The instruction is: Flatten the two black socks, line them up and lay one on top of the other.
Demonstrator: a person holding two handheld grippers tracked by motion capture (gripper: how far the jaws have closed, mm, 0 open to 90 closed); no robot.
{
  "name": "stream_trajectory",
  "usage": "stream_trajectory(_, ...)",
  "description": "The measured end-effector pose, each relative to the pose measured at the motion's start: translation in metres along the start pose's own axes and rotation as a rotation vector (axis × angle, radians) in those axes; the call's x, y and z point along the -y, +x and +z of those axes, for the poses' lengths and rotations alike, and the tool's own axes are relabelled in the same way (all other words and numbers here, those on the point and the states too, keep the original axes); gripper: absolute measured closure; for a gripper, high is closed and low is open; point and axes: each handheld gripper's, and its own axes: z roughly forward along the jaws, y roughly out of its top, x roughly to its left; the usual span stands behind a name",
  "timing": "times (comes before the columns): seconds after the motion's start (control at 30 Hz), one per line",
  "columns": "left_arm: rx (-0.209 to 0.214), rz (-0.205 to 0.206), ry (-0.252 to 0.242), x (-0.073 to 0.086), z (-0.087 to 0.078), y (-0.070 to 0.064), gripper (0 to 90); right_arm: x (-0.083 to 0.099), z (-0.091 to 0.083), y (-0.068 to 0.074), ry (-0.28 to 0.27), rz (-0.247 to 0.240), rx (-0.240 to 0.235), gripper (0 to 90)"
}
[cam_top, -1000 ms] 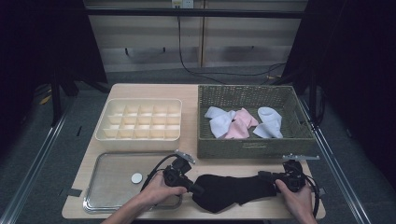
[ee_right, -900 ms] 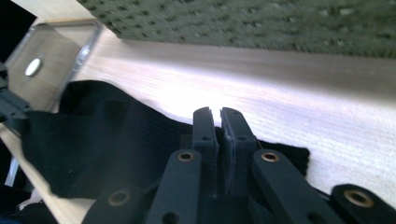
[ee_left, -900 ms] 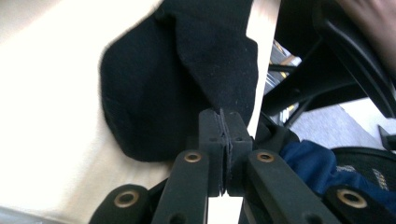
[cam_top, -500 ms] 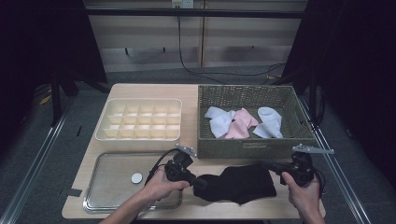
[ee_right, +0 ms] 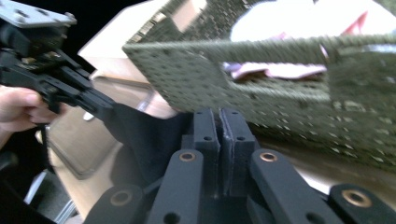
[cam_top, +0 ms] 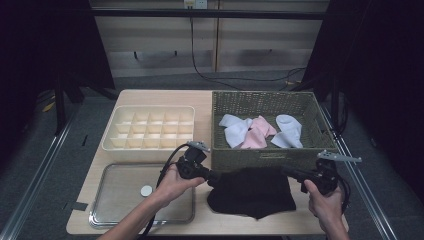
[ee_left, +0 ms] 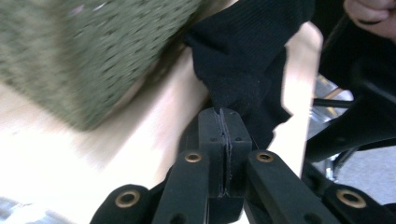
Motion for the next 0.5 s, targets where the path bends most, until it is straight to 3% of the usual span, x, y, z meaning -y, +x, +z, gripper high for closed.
stream_trajectory(0.17,-0.022,-0.010,0.020,0.010,0.008,0.005,89.0,0.006,0.012,-0.010,0.021,0.028,-0.001,85.6)
stream_trajectory(0.2,-0.030,0.002,0.046,0.013,0.009,0.005,89.0,0.007,0.015,-0.010,0.029,0.027,-0.007,85.6)
stream_trajectory(0.47,-0.028,-0.008,0.074,0.028,0.023,0.005,88.9,0.025,0.015,0.013,0.095,-0.023,-0.095,85.5)
stream_trajectory(0.5,-0.049,-0.006,0.079,0.028,0.022,0.005,89.0,0.029,0.015,0.015,0.106,-0.021,-0.107,85.5)
